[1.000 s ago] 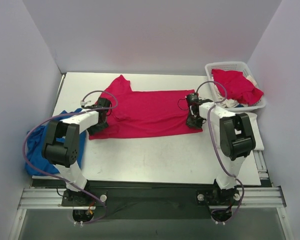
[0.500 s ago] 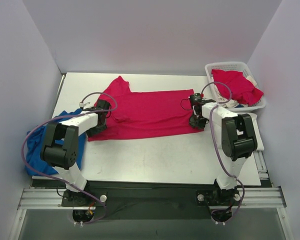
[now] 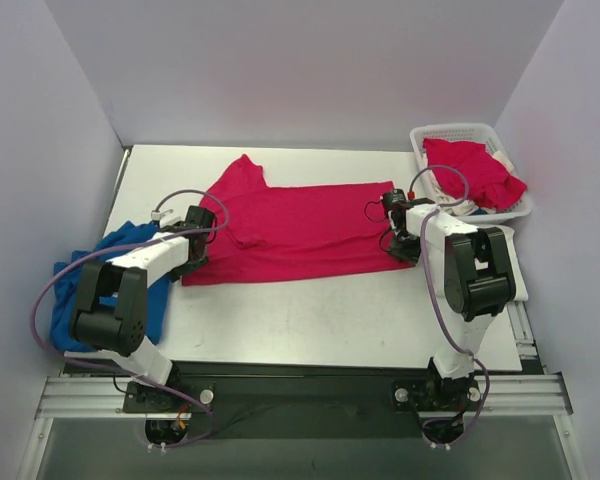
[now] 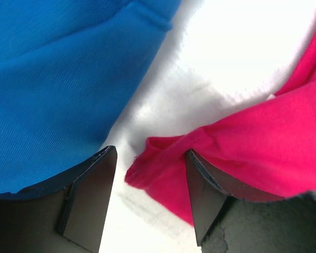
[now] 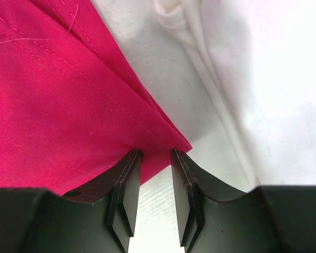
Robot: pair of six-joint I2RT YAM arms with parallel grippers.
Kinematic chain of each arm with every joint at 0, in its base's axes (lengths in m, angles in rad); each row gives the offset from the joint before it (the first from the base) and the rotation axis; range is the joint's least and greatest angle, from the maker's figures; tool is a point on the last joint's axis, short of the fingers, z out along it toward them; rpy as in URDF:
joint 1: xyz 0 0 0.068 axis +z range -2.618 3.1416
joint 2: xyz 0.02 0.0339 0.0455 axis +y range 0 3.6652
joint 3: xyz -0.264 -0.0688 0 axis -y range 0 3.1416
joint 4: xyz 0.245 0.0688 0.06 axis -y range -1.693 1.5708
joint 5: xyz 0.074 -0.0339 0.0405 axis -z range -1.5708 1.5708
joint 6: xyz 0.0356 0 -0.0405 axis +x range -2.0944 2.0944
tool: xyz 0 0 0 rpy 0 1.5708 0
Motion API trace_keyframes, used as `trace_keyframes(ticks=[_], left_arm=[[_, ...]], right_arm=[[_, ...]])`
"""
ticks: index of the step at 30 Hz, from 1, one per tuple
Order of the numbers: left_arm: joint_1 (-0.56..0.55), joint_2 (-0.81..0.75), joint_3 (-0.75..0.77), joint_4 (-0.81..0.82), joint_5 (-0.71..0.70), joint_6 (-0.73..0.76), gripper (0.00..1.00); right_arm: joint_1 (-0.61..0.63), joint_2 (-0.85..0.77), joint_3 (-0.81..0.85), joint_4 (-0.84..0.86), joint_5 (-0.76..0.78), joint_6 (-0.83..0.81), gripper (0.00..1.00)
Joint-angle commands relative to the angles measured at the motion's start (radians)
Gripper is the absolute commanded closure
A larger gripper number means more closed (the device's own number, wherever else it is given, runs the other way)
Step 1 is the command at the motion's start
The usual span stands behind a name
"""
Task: Fold and stack the t-shirts
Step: Fold the flattened tshirt in 1/3 of the way
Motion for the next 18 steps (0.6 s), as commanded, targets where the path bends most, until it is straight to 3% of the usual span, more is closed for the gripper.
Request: trace_keyframes(ticks=[1, 5, 12, 18], left_arm=[[-0.003, -0.152, -0.058, 0.085, 0.037, 0.013, 0.35], [-0.026, -0.219, -0.115, 0.116, 0.066, 0.029, 0.34], [-0.072, -0.129, -0.1, 0.054, 0.077, 0.029, 0.34], [-0.098, -0.084, -0.072, -0.099, -0.033, -0.05, 0.34]], right_arm=[[-0.017, 0.004, 0.003, -0.109, 0.074, 0.005, 0.69], [-0.017, -0.001, 0.005, -0.11, 0.072, 0.005, 0.7], [-0.017, -0.013, 0.003, -0.11, 0.069, 0.008, 0.7], [-0.02, -0.023, -0.002, -0.112, 0.083, 0.013, 0.7]])
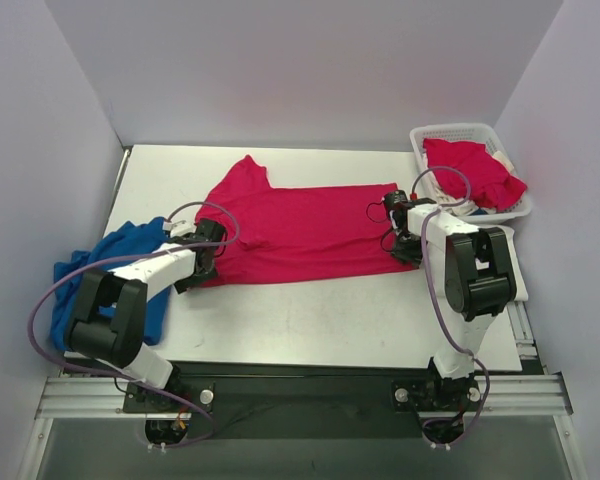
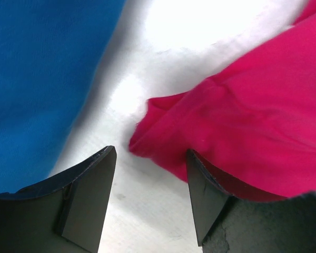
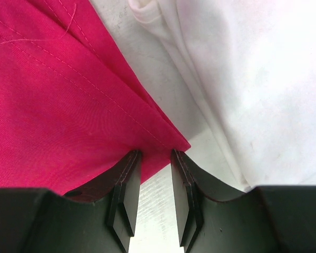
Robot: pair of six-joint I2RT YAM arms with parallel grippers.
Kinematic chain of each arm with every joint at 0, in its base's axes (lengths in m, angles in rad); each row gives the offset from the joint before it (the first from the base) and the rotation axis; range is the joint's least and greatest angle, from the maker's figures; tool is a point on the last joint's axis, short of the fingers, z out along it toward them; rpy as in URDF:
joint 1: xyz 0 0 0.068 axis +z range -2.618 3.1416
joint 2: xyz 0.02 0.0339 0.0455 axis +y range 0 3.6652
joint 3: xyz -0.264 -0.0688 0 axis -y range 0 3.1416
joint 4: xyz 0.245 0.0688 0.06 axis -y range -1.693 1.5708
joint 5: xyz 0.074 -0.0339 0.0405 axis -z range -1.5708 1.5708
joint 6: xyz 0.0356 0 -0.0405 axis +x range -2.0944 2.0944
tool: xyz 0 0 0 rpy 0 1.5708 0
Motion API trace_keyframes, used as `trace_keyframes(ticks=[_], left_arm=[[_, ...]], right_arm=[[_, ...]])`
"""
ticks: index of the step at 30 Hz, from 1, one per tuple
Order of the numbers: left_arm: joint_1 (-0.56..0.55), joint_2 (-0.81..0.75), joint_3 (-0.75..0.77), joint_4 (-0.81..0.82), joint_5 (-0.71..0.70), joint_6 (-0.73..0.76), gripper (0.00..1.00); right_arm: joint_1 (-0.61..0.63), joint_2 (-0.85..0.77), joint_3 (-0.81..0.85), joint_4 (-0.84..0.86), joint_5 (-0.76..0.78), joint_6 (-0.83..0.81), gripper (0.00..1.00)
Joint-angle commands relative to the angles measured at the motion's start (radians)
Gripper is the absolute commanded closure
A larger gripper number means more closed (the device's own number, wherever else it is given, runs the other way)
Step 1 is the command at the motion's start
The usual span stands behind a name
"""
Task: Fold and stack the t-shirts
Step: Fold the flattened tshirt in 1/3 of the way
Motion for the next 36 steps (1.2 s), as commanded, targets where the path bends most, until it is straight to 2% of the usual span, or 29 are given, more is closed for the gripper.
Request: trace_keyframes(ticks=[1, 13, 20, 25, 31, 36], left_arm=[[-0.012, 0.017, 0.042, -0.13, -0.099, -0.084, 0.34], [-0.015, 0.135, 0.102, -0.348, -0.202, -0.277, 0.34], [-0.015, 0.16, 0.145, -0.424, -0.24, -0.33, 0.34], [-0.018, 0.112, 0.139, -0.408, -0.252, -0.313, 0.34], [-0.041, 0.05, 0.158, -0.486, -0.322, -0.393, 0.34], [-0.089, -0.088, 0.112, -0.339, -0.256, -0.299, 0.34]], right_arm=[[-0.013, -0.023, 0.001, -0.071, 0.054, 0.011, 0.7], [-0.036, -0.019, 0.008, -0.096, 0.074, 0.02, 0.71], [-0.047, -0.013, 0.009, -0.103, 0.083, 0.021, 0.71], [-0.036, -0.026, 0.015, -0.102, 0.091, 0.021, 0.73], [-0.007, -0.079, 0.015, -0.103, 0.134, 0.023, 0.74], [0.11, -0.153, 0.04, -0.105, 0.226, 0.018, 0.73]])
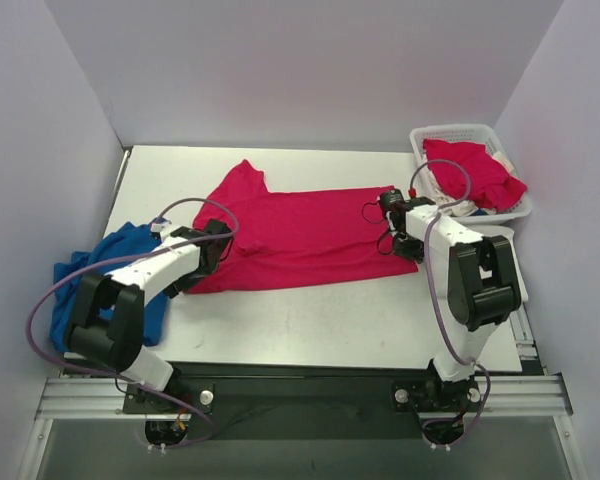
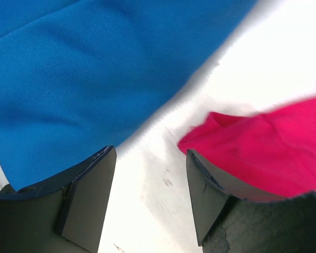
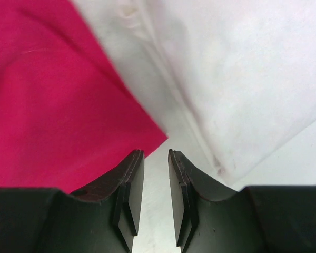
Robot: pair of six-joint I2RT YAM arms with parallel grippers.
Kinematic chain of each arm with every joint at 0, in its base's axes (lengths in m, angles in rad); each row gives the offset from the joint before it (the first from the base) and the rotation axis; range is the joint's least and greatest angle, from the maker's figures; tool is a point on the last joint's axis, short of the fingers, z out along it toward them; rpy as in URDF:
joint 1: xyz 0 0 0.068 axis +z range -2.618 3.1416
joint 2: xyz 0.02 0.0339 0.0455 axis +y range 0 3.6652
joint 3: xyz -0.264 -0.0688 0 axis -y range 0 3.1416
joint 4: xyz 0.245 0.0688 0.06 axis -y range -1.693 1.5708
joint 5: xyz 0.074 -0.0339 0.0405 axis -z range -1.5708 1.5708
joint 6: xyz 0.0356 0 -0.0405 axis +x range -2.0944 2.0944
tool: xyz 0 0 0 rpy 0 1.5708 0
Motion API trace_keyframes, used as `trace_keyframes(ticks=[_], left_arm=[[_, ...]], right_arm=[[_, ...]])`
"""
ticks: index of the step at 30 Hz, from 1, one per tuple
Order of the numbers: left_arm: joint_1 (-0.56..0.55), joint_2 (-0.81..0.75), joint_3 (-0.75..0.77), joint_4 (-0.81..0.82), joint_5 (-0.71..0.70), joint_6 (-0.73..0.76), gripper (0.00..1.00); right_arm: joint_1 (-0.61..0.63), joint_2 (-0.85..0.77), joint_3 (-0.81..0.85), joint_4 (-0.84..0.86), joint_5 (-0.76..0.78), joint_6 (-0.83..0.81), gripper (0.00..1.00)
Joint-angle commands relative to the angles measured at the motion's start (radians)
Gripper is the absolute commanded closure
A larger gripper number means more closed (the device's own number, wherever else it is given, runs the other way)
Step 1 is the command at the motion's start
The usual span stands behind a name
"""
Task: Fold and stack the t-shirts
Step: Fold the flattened tshirt in 1/3 of the way
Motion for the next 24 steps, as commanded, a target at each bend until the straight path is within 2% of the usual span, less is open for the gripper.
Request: trace_keyframes(ticks=[1, 5, 6, 12, 16, 24], left_arm=[[-0.031, -0.114, -0.007, 0.094, 0.018, 0.074, 0.34], [-0.036, -0.138, -0.036, 0.38, 0.194, 0.258, 0.33], [-0.034, -0.129, -0.041, 0.423, 0.283, 0.31, 0.33], [-0.037, 0.032, 0.002, 0.634, 0.524, 0.377, 0.39], [-0.045, 0.121, 0.043, 0.751, 0.567, 0.386, 0.42], [-0.057, 0.249, 0.162, 0.745, 0.558, 0.403, 0.43]], right_arm=[[0.089, -0.097, 0.047, -0.055, 0.118, 0.011, 0.73], [0.141, -0.109, 0.101, -0.061, 0.099, 0.01, 0.73], [0.159, -0.108, 0.108, -0.063, 0.095, 0.008, 0.73], [0.204, -0.106, 0.122, -0.064, 0.064, 0.016, 0.73], [0.221, -0.094, 0.121, -0.064, 0.061, 0.021, 0.73], [0.221, -0.069, 0.121, -0.064, 0.075, 0.015, 0.73]])
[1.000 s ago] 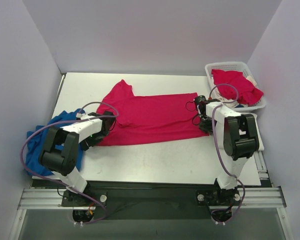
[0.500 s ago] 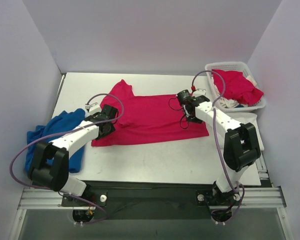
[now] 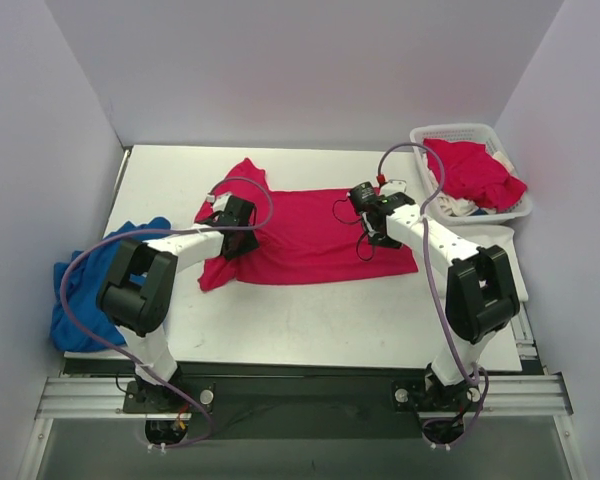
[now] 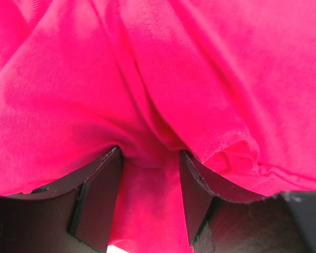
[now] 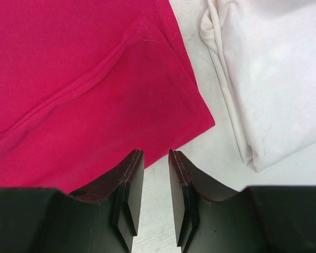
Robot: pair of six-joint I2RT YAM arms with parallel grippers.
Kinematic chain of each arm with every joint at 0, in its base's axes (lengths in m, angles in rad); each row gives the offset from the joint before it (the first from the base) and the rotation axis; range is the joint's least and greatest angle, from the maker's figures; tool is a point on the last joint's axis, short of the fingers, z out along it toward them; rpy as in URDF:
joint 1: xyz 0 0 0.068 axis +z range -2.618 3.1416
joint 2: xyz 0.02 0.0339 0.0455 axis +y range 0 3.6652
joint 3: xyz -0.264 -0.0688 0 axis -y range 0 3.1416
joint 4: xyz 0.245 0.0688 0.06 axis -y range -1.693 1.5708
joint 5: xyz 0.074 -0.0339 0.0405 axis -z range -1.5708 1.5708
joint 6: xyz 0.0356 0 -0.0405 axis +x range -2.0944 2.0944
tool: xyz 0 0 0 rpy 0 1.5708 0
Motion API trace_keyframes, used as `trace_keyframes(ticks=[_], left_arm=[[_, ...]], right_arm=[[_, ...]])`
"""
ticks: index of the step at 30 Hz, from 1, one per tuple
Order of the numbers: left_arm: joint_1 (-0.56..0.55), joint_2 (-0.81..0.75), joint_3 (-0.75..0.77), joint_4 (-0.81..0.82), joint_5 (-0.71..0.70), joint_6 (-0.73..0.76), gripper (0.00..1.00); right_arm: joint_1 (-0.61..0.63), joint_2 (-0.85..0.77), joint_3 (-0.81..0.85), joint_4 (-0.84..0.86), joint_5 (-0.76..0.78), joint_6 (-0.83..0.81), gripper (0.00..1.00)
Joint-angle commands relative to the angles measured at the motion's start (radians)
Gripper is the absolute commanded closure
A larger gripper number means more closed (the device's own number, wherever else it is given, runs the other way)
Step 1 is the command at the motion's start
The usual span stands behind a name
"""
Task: Fold and stack the t-shirts
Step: Fold the flattened tshirt in 1/3 of the way
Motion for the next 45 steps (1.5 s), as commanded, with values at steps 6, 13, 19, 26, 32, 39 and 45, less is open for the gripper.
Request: trace_keyframes(ticks=[6, 13, 19, 26, 32, 39, 45], left_arm=[[-0.016, 0.046, 0.114, 0.022, -0.01, 0.029, 0.43], [-0.044, 0.014, 0.137, -0.142, -0.148, 0.012, 0.43], [-0.045, -0.137, -0.019, -0.165, -0.205, 0.018, 0.43], [-0.037, -0.306, -0.132, -0.192, -0.257, 0.029, 0.42], [-0.001, -0.253, -0.18, -0.17, -0.219, 0.016, 0.41], [0.022, -0.185, -0.202, -0.197, -0.231, -0.008, 0.41], [0.052, -0.156, -0.192, -0.345, -0.317, -0.08, 0.41]], right_arm=[[0.003, 0.022, 0.036, -0.04, 0.033, 0.009, 0.73], [0.003, 0.046, 0.05, -0.042, 0.01, 0.001, 0.73], [0.003, 0.081, 0.026, -0.022, -0.028, 0.0, 0.72], [-0.024, 0.14, 0.007, 0.044, -0.132, -0.02, 0.72], [-0.055, 0.173, -0.033, 0.093, -0.24, -0.027, 0.72], [-0.082, 0.183, -0.083, 0.128, -0.296, -0.03, 0.72], [-0.118, 0.192, -0.113, 0.133, -0.333, -0.03, 0.73]])
